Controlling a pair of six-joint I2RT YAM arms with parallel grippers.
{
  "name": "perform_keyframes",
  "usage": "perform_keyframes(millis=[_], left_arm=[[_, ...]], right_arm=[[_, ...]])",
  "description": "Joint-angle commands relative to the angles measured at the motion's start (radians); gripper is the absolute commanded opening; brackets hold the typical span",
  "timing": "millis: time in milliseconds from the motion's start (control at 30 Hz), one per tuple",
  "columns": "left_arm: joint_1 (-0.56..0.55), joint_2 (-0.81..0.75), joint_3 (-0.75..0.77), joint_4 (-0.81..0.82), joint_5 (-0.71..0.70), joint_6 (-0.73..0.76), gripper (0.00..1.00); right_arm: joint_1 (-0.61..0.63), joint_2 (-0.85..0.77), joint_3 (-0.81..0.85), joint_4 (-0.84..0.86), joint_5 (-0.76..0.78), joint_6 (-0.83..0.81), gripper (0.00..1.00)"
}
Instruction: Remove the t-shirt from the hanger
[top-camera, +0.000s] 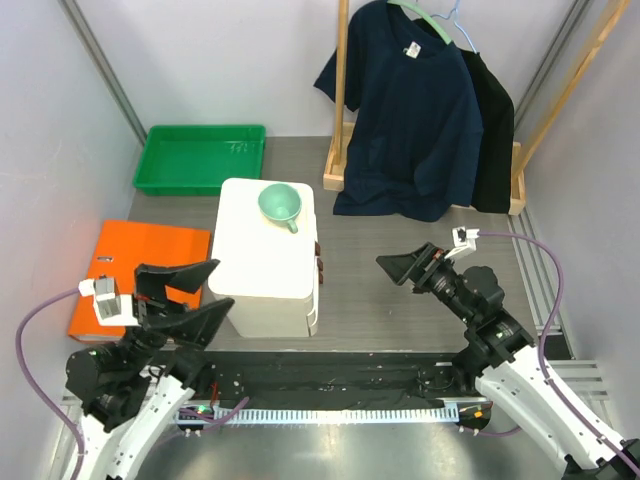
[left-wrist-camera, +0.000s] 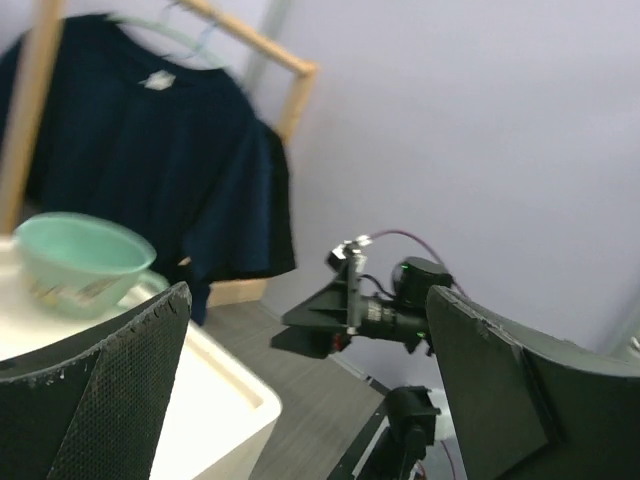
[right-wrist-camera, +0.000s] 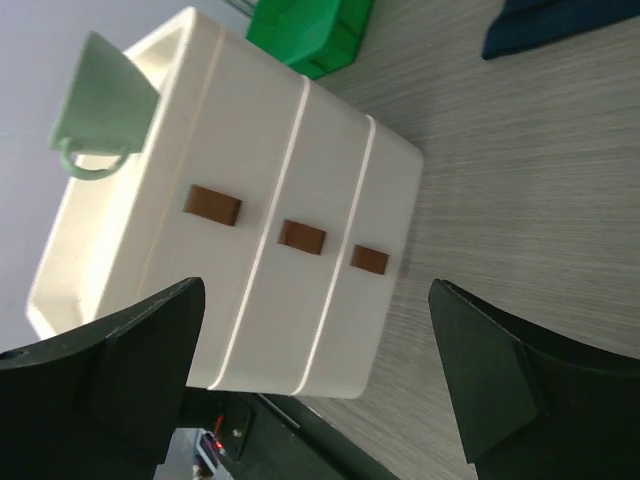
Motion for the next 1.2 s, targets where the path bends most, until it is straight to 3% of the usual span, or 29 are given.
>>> perform_keyframes(millis=[0,33,133,267,400,567,700,833,900,1000,1133,1167], left_arm=[[0.002,-0.031,0.108,-0.496,-0.386,-0.080,1.00],[0.002,-0.014,0.159,-0.556,-0.507,-0.106,1.00],[0.001,0.032,0.240,-0.789,-0.617,-0.212,1.00],[0.002,0.044,0.289,-0.804,-0.487,-0.145,1.00],[0.002,0.018,0.262,-0.748,-0.435,-0.168,1.00],[0.002,0.058,0.289,-0.777,-0.396,-0.146,1.00],[0.002,0.121,0.322,-0.816,-0.386,-0.131,1.00],[0.002,0.165,0.319,-0.790,-0.346,-0.134,1.00],[0.001,0.175,0.300,-0.767,-0.339,-0.157,1.00],[0.002,0.181,0.282,-0.730,-0.324,-0.197,1.00],[0.002,0.199,0.282,-0.690,-0.243,-0.235,0.99],[0.002,0.214,0.285,-0.688,-0.226,-0.238,0.99]], right_arm=[[-0.002,0.032,0.070,-0.207,0.105,-0.083,1.00],[-0.002,0.039,0.080,-0.224,0.161,-0.098,1.00],[-0.002,0.110,0.156,-0.291,0.212,-0.196,1.00],[-0.004,0.260,0.353,-0.353,0.316,-0.321,1.00],[-0.004,0.429,0.579,-0.423,0.521,-0.478,1.00],[-0.070,0.622,0.925,-0.436,0.655,-0.594,1.00],[-0.249,0.772,1.171,-0.434,0.507,-0.632,1.00],[-0.321,0.909,1.354,-0.428,0.488,-0.690,0.99],[-0.360,0.981,1.466,-0.430,0.397,-0.680,0.93],[-0.418,1.071,1.618,-0.431,0.231,-0.657,0.92],[-0.472,1.170,1.796,-0.439,0.130,-0.658,0.92],[-0.487,1.185,1.811,-0.425,0.018,-0.646,0.91]])
